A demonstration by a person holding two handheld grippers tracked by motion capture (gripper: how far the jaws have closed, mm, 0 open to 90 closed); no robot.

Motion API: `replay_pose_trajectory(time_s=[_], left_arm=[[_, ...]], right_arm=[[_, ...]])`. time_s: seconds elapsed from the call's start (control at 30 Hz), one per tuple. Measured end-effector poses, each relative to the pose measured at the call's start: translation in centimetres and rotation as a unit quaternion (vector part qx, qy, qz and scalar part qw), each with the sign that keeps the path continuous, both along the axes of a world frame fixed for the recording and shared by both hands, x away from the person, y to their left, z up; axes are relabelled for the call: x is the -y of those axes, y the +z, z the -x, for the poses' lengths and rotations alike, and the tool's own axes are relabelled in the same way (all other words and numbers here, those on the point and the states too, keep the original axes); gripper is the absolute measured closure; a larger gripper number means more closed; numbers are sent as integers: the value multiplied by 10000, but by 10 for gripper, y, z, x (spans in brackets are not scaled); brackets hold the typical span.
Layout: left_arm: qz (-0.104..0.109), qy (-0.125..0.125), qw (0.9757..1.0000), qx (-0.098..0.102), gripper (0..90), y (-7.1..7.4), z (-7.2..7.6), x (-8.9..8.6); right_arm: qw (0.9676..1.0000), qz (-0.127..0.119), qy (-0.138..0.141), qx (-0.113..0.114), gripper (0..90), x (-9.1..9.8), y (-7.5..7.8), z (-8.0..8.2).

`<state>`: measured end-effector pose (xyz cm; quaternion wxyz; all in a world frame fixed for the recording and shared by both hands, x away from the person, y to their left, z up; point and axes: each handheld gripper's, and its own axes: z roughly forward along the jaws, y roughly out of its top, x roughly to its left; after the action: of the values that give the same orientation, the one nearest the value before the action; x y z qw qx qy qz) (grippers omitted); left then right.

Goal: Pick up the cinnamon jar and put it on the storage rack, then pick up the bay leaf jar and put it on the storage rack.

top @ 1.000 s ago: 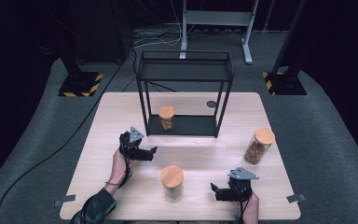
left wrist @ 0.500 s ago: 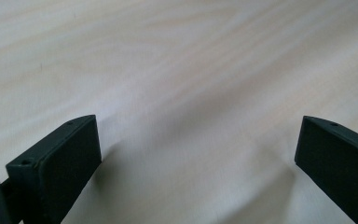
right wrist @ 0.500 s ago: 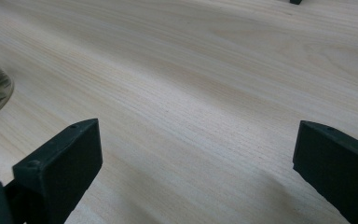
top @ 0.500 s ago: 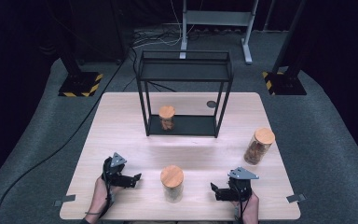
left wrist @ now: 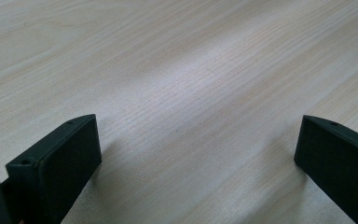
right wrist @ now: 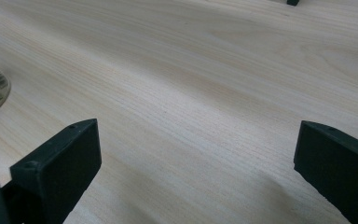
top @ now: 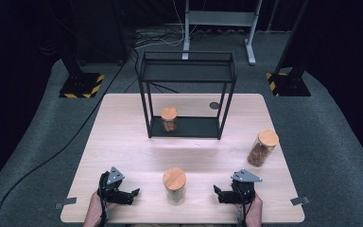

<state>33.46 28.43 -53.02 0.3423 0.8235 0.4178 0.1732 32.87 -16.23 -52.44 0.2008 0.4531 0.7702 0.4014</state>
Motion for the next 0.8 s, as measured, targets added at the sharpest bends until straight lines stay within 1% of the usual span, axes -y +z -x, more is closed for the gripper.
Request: replay_pose_trajectory(time_s=[0.1, 0.17, 0.27, 0.3, 0.33, 0.6, 0.8], left_arm=[[1, -3, 10000, 0, 0, 0, 0, 0], [0, -3, 10000, 1, 0, 0, 0, 0], [3, 0, 10000, 0, 0, 0, 0, 0], [0, -2, 10000, 1, 0, 0, 0, 0], [-2, -3, 10000, 2, 0, 0, 0, 0], [-3, 0, 10000, 4, 0, 0, 0, 0], [-7, 3, 10000, 10, 0, 0, 0, 0]], right_arm=[[10000, -20, 36, 0, 0, 0, 0, 0], [10000, -17, 18, 44, 0, 0, 0, 1], [10000, 0, 7, 18, 0, 0, 0, 0], [10000, 1, -5, 41, 0, 0, 0, 1], [9999, 0, -46, 112, 0, 0, 0, 2], [9998, -37, -107, 147, 0, 1, 1, 3], [9994, -50, -237, 257, 0, 2, 1, 5]])
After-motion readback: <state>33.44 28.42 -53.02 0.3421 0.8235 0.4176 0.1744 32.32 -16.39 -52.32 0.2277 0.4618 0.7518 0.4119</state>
